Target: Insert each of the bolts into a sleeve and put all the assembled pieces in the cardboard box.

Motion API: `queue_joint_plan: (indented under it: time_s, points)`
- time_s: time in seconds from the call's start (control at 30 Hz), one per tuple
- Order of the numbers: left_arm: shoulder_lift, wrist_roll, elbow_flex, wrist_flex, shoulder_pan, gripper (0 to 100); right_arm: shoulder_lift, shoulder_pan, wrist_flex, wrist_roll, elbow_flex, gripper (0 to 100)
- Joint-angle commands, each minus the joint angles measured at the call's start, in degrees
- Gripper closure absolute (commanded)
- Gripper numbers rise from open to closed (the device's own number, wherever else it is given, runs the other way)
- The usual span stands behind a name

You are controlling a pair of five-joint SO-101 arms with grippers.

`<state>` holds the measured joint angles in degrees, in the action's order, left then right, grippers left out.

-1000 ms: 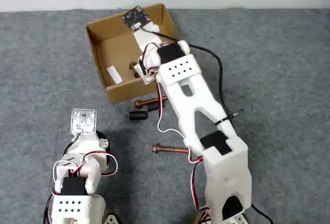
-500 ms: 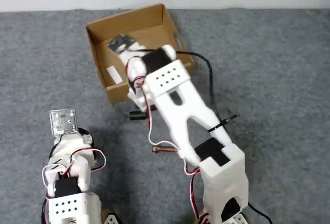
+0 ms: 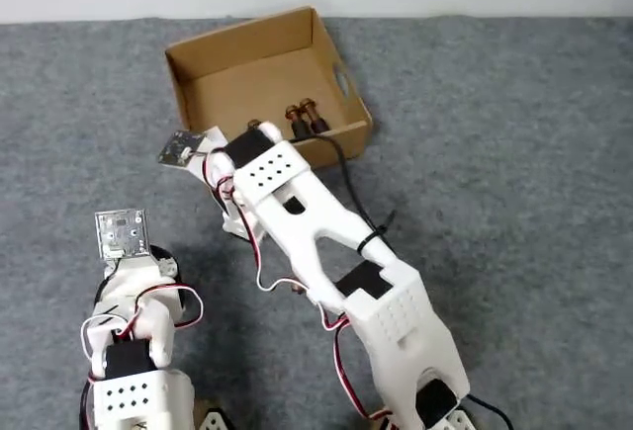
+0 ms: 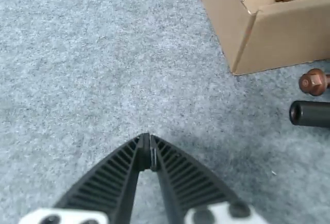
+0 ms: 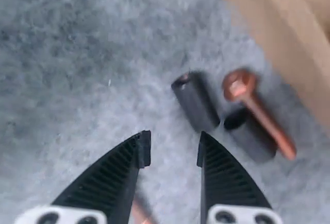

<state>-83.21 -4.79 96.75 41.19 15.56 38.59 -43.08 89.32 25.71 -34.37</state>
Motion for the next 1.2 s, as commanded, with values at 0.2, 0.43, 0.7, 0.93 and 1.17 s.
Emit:
queue_joint_plan:
  time_s: [0.2,0.43,0.7,0.93,1.17]
  points:
    - [-0.4,0.4,-0.2,-1.2,0.1,100,4.7,0.0,-5.3,1.5,-1.1,85.4]
    - [-0.4,0.4,-0.2,-1.2,0.1,100,9.8,0.7,-5.7,1.4,-1.1,87.2]
    - [-0.4,0.4,-0.2,-1.2,0.0,100,11.0,1.3,-5.1,1.3,-1.1,98.5]
    - [-0.4,0.4,-0.2,-1.2,0.0,100,3.7,1.3,-1.0,1.1,-1.1,99.0]
    - [-0.4,0.4,-0.2,-1.2,0.0,100,-7.0,3.3,5.5,-8.3,-1.1,99.0]
